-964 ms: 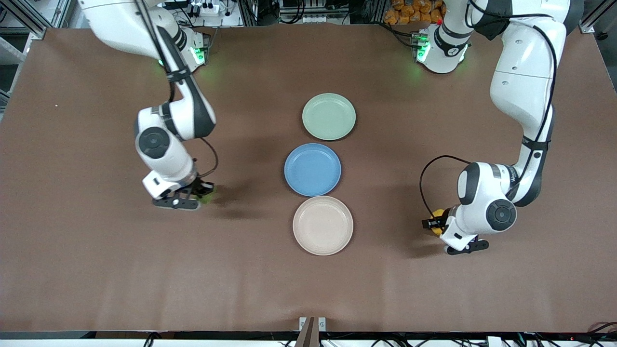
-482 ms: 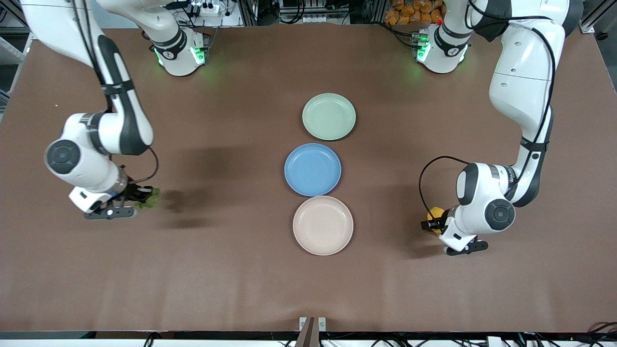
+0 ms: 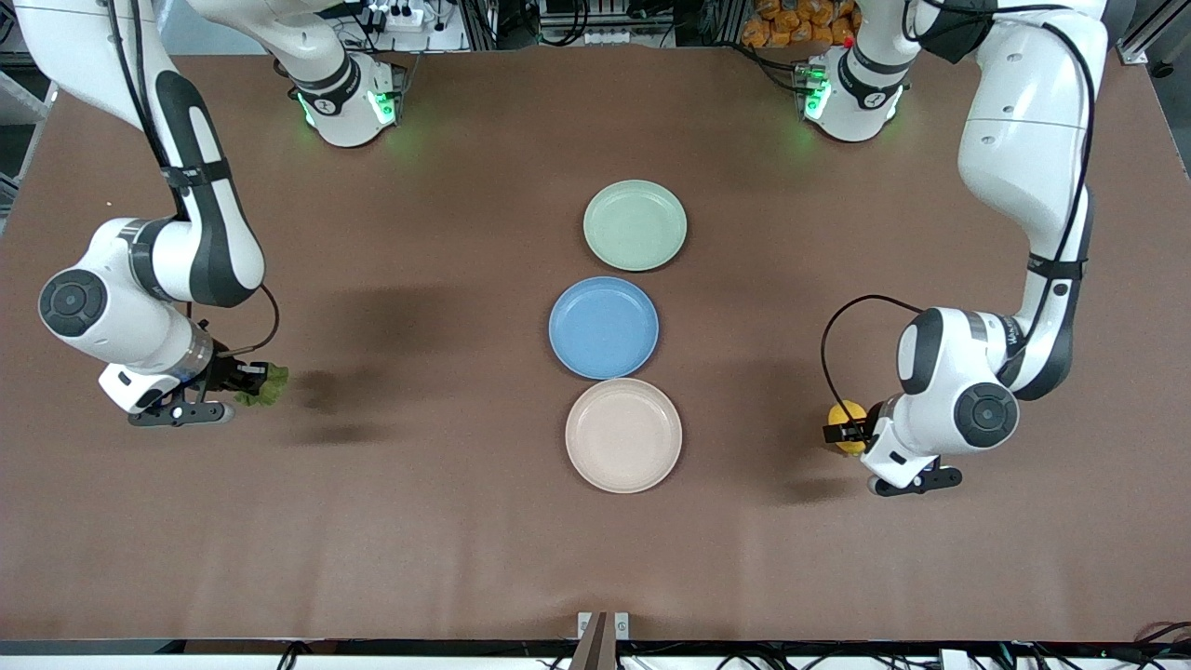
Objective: Pick lemon and lettuce from plates
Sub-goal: 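Carry the lettuce away from the plates while the left gripper lowers the lemon, then open the right gripper releasing lettuce while the left gripper releases the lemon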
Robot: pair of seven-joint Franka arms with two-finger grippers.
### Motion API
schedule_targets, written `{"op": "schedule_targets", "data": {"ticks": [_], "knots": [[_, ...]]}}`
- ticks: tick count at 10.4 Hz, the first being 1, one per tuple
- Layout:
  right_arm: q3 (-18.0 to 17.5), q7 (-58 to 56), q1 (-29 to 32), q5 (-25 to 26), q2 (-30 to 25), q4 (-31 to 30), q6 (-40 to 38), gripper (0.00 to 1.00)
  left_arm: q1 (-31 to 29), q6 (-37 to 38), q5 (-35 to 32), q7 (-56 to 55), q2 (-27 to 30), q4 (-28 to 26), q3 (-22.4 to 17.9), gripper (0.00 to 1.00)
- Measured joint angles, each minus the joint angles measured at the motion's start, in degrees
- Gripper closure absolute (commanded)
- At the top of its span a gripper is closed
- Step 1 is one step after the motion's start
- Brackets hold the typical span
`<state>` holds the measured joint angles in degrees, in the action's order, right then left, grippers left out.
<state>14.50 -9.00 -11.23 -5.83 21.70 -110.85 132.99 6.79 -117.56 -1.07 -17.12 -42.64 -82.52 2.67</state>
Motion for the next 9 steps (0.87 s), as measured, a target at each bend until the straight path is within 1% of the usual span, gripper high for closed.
{"op": "schedule_targets", "data": {"ticks": [1,3,7,9], "knots": [[0.0,0.0,0.0,-0.4,0.0,0.0,-0.2,0.0,0.0,1.8,0.0,0.0,1.0,0.5,0.0,0.0],[-0.1,0.0,0.0,-0.7,0.1,0.0,-3.2,0.0,-0.1,4.7,0.0,0.0,3.3,1.4,0.0,0.0],[-0.3,0.0,0.0,-0.8,-0.3,0.4,-6.7,0.0,-0.1,6.1,0.0,0.0,6.8,1.5,0.1,0.0],[-0.4,0.0,-0.1,-0.7,-1.5,-0.6,-7.9,0.0,-0.1,6.8,0.0,0.0,8.4,1.6,0.1,0.0]]}}
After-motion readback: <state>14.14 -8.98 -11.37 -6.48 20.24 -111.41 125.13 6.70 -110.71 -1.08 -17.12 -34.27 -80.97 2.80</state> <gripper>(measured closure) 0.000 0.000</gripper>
